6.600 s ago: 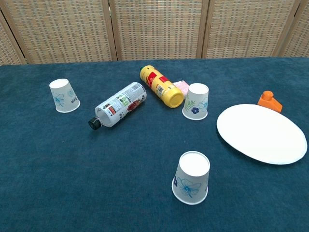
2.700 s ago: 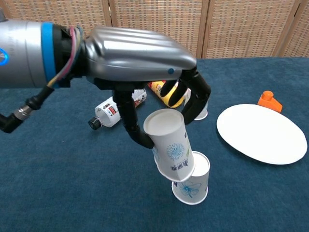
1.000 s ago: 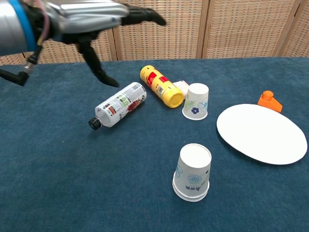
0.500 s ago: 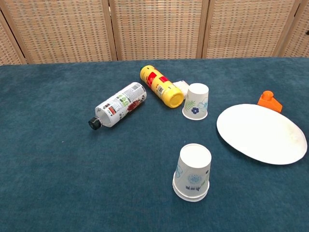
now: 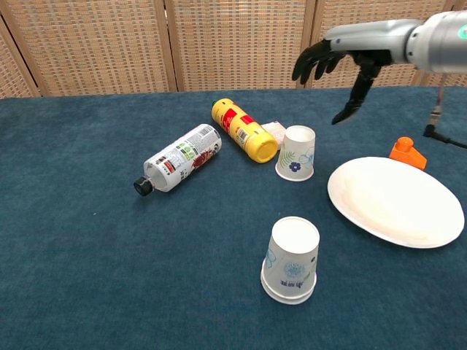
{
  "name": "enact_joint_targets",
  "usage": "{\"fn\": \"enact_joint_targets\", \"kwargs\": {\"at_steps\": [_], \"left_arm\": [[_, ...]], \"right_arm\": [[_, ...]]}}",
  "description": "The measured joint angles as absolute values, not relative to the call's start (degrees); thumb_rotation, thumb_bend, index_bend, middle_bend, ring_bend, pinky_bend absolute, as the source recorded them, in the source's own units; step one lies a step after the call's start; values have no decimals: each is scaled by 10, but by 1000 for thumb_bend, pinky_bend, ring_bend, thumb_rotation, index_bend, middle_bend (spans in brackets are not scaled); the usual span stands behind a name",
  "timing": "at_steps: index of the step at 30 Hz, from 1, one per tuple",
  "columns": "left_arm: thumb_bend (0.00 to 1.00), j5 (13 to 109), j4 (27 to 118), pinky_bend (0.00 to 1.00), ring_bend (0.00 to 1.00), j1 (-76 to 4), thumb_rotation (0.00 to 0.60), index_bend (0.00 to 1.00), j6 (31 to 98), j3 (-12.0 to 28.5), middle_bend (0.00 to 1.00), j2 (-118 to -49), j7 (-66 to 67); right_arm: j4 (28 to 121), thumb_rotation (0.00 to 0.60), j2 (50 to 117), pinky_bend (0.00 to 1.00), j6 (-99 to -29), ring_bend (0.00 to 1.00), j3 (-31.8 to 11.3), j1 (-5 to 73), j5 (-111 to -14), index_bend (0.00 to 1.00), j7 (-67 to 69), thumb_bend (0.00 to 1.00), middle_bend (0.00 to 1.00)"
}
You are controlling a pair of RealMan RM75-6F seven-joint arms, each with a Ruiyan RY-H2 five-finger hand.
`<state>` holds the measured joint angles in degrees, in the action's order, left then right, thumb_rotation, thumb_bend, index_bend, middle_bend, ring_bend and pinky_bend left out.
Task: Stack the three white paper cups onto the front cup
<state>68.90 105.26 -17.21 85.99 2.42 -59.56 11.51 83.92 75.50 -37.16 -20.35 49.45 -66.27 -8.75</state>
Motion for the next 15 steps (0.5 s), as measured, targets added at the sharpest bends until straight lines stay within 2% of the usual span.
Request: {"fn": "enact_joint_targets", "kwargs": {"at_steps": [10,15], "left_arm": [[0,701,1036,0,0,-166,600,0,832,36,0,-596,102],[0,706,1035,0,0,-163,600,0,824,42,0,-593,92]], "right_arm": [[718,600,876,248,-345,291,-168,581,-554,289,-178,262,351],[676,600,906,288,-355,312,-152,597,-519,297,-199,274,367]]}}
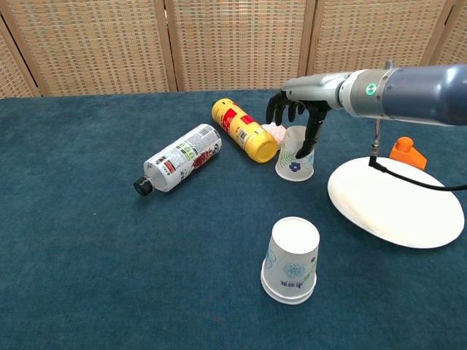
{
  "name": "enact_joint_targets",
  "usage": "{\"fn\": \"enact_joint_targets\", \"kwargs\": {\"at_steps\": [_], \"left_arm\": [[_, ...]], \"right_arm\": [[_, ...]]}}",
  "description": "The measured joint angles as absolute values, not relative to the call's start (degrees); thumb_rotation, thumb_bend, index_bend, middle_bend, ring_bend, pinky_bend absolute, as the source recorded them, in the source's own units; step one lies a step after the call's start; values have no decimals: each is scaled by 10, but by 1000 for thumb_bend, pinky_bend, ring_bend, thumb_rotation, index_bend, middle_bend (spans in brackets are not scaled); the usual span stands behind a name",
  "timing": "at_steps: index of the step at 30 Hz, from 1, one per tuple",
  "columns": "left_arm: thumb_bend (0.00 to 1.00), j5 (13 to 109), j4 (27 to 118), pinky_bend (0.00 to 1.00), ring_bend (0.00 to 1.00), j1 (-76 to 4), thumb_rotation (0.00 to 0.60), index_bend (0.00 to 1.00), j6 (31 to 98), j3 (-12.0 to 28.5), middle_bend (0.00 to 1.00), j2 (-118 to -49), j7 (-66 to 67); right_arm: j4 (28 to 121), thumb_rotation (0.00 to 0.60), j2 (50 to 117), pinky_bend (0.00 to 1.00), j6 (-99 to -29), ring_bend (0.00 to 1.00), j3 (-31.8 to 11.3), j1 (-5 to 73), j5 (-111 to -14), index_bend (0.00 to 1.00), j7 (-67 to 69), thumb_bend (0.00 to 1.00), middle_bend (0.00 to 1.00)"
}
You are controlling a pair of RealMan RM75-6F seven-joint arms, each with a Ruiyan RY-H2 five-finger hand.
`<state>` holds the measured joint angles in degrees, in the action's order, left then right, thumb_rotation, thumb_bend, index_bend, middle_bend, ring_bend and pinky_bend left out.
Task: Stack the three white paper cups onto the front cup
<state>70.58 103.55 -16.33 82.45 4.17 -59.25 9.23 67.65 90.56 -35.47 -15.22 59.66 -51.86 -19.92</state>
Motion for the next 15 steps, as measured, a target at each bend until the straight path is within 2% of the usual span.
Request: {"fn": "enact_joint_targets", "kwargs": {"at_steps": [5,9,15], "left_arm": [[0,708,1034,0,0,-162,600,0,817,46,0,-591,91],[0,708,1033,0,0,-162,600,0,812,49,0,-591,90],[0,708,1028,0,0,-161,600,0,804,57,0,-593,87]], "right_arm": [[664,600,909,352,-360,350,-146,600,-506,330,-199,296,400],[661,600,909,442,-360,412,-145,600,-503,389,-192,329,446],[650,600,916,492,-351,474,-152,599,-499,470,-153,394,513]]}}
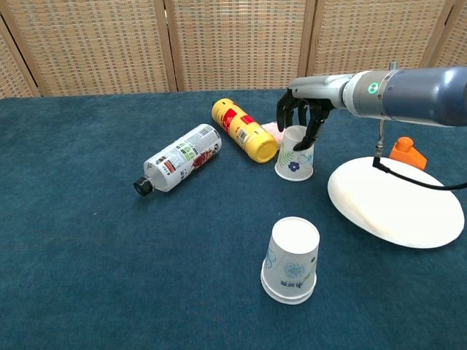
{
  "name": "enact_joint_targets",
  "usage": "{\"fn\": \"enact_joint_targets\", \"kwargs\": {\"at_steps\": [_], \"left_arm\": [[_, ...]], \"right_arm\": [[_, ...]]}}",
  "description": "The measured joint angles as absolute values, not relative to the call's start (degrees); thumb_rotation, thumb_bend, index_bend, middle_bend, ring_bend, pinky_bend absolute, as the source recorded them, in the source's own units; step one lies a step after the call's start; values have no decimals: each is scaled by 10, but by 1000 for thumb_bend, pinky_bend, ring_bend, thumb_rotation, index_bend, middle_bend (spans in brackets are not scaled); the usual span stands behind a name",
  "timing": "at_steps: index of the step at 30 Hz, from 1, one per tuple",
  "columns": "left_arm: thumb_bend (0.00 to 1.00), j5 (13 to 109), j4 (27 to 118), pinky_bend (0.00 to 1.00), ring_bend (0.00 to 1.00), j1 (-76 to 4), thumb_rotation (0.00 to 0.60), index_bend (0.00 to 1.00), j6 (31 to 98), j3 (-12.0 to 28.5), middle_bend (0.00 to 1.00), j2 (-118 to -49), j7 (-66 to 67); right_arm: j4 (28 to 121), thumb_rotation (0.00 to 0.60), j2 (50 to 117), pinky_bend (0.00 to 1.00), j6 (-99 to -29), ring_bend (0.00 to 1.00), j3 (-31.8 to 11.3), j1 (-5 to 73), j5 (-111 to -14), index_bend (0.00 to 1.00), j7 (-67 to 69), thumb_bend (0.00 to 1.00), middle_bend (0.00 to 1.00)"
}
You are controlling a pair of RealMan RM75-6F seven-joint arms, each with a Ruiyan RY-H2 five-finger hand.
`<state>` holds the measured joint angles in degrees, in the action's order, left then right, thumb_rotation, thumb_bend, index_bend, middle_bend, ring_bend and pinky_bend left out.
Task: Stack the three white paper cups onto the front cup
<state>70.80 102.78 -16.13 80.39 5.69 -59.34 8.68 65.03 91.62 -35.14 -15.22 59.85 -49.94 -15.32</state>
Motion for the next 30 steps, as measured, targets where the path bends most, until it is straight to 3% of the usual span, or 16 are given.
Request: {"fn": "enact_joint_targets", "kwargs": {"at_steps": [8,15,24,30], "left_arm": [[0,706,1028,0,0,-160,600,0,799,62,0,-595,93],[0,710,1030,0,0,-159,600,0,794,65,0,-596,98],[0,723,1034,0,0,-155,600,0,794,64,0,-595,97],[0,741,1038,0,0,-153,600,0,795,60,0,-596,102]], "right_arm": [[624,600,930,508,-343,501,-160,596,-525,507,-100,450,545],[666,600,900,572,-361,520,-163,588,-553,524,-85,481,563],[782,600,825,572,-404,522,-163,566,-575,524,-96,484,563],[923,600,733,573,-427,526,-151,537,-594,527,-111,489,565]]}}
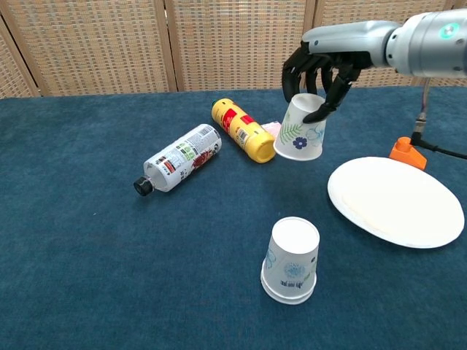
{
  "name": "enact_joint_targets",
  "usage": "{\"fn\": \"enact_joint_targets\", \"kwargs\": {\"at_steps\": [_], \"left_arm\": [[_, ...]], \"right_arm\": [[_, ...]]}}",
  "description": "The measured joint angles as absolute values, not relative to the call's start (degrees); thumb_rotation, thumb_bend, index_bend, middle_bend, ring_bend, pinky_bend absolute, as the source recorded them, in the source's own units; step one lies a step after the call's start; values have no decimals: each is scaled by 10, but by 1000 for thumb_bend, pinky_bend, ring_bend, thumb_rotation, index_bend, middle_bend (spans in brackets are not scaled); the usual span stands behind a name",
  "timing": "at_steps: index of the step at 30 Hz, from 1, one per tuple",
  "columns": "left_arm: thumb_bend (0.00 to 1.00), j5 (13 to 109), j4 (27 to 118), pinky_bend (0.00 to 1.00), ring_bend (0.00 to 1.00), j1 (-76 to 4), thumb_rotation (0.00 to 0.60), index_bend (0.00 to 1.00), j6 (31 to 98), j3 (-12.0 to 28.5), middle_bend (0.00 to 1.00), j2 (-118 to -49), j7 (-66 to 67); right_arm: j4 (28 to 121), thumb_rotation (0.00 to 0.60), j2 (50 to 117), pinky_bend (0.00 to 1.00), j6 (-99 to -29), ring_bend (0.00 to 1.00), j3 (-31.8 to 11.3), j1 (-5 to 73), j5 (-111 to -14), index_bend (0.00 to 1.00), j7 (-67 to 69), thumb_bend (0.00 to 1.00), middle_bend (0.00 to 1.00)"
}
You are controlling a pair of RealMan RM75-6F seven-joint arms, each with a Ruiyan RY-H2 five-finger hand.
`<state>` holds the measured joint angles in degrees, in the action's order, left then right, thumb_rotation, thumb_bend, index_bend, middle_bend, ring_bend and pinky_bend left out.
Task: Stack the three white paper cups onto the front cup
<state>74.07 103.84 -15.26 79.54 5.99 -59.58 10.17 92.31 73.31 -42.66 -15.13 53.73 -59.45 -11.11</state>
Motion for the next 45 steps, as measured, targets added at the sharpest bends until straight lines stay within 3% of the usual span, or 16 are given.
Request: {"fn": "enact_joint_targets", "kwargs": {"at_steps": [8,12,45], "left_arm": [[0,750,1043,0,0,-151,600,0,795,58,0,-598,110],[0,752,1044,0,0,-150,600,0,794,59,0,-598,110],[0,760,1047,0,0,-144,600,0,789,62,0,-591,104]], "right_arm": [[1129,600,593,573,-458,527,-113,482,-687,529,-123,507,567],[1171,600,571,574,-461,529,-96,468,-719,530,-124,508,571],[1191,600,635,575,-461,529,-62,479,-717,530,-171,509,571]]}}
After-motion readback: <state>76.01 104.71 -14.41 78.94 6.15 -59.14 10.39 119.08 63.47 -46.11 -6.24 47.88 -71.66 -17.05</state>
